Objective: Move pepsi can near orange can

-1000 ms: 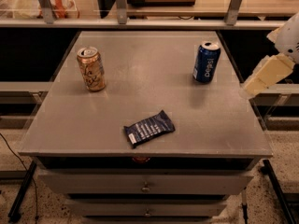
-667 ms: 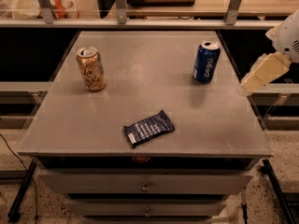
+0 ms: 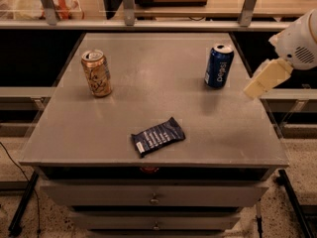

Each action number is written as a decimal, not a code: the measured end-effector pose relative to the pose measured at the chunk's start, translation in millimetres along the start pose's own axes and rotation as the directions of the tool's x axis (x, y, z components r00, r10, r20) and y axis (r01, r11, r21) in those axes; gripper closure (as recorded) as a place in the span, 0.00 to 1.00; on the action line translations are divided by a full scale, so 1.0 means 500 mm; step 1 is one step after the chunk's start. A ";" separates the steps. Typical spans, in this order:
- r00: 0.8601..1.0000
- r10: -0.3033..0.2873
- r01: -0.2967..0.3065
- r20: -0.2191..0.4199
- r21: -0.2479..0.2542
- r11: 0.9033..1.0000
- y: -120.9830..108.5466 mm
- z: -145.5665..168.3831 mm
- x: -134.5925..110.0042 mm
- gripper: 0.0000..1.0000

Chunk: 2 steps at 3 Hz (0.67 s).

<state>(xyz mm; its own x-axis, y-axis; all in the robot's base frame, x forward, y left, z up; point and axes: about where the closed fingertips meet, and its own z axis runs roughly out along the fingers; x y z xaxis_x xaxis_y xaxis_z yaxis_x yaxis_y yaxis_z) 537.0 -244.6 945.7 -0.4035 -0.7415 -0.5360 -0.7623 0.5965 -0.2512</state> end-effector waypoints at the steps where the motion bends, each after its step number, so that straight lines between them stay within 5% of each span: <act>1: 0.996 0.015 -0.012 0.085 -0.031 0.999 -0.012 0.063 -0.044 0.00; 2: 0.988 0.044 -0.036 0.151 -0.056 0.998 -0.020 0.119 -0.076 0.00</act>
Offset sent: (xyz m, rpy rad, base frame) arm 0.0868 0.0608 -0.0420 0.2618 -0.0623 0.0335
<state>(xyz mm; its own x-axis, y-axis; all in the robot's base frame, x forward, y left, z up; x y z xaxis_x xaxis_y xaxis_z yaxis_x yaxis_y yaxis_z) 590.1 -204.1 920.7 -0.3558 -0.6594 -0.6623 -0.7742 0.6049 -0.1862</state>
